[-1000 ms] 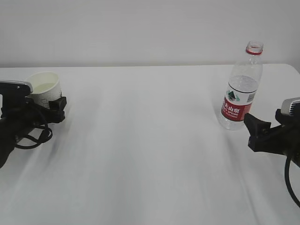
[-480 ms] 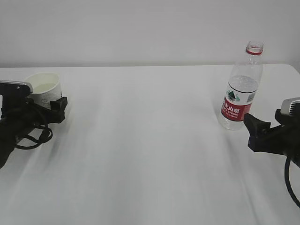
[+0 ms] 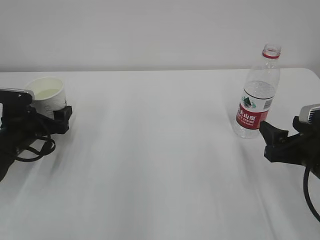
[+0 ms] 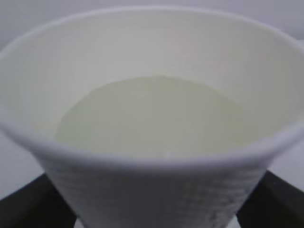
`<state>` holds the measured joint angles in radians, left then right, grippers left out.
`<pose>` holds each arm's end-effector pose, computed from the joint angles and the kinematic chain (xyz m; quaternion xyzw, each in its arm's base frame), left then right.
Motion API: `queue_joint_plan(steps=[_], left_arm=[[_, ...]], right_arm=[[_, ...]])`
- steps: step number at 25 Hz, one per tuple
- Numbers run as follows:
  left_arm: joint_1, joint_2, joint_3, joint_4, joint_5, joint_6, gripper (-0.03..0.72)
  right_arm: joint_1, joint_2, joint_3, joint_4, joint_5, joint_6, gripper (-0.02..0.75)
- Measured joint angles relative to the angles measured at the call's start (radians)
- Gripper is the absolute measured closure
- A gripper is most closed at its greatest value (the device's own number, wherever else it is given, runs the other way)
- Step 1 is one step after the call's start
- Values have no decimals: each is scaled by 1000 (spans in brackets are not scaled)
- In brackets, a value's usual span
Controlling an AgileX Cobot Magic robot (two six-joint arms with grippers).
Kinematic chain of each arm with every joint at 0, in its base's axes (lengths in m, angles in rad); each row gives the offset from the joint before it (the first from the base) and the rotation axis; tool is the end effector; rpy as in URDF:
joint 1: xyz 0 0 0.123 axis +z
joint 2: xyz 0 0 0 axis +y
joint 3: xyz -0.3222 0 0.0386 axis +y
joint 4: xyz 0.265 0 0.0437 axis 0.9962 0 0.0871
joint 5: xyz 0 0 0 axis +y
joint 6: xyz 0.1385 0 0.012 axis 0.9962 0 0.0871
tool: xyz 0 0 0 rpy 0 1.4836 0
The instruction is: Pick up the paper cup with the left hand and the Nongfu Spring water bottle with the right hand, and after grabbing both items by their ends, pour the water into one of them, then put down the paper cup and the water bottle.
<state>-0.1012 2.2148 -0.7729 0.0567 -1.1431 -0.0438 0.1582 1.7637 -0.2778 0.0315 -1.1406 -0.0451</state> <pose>0.4345 -0.0513 0.0710 0.0477 0.7765 -0.0581 0.6257 0.2969 0.0433 0.1359 -0.0665 0.7895 0.0272 0.6096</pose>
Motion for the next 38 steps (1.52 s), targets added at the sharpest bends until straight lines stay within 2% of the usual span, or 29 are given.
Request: queue_joint_plan(steps=[11, 38], left_arm=[[0, -2, 9, 9, 0, 0, -4], [0, -215, 270, -6, -1, 0, -4]], right_arm=[[0, 0, 0, -2, 0, 0, 145], [0, 0, 0, -9, 0, 0, 145]])
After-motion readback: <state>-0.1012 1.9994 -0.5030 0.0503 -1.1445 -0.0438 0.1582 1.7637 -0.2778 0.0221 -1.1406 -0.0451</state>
